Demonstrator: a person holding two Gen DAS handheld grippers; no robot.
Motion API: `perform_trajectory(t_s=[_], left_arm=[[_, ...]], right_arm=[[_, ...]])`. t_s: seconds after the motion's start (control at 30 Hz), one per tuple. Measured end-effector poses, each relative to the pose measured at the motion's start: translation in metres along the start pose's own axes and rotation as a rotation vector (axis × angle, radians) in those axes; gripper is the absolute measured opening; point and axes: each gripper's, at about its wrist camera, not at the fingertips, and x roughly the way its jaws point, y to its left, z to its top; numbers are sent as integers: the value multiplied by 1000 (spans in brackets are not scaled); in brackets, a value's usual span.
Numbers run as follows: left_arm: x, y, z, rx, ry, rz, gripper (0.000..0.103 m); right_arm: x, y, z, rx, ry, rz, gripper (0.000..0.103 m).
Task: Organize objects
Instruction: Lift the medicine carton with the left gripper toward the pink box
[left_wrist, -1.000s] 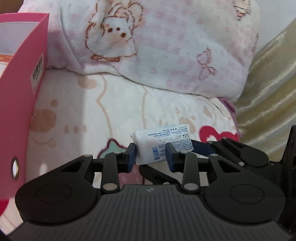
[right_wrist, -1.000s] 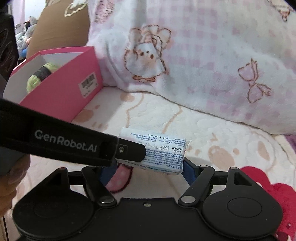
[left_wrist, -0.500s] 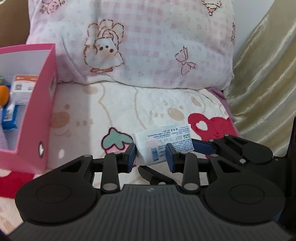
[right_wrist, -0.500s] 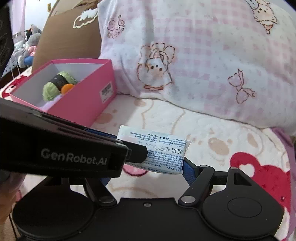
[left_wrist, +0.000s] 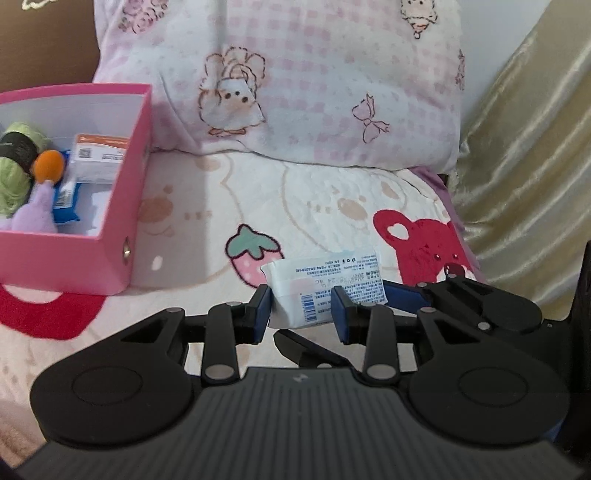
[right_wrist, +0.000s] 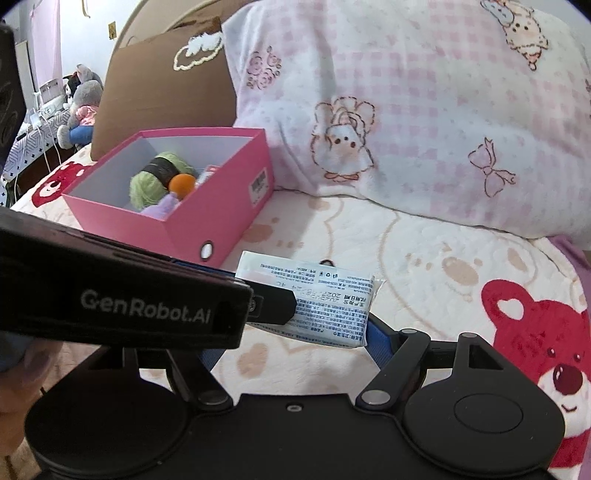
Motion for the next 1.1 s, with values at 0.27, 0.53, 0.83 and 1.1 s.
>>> perform_trajectory(t_s=[0.27,0.53,0.83,1.1], left_arm=[[-32,17,-18,-31,40,17,34],[-69,16,-27,12,72,34,34],[-107,19,-18,7,67,15,34],[-133,35,-8,-14,47,3,34]], right_arm=[[-18,32,-15,37,-5,43,80],[-41,47,-18,129,30,125,80],[-62,71,1,119,62,116,82],[-72,92,22,72,58,125,82]])
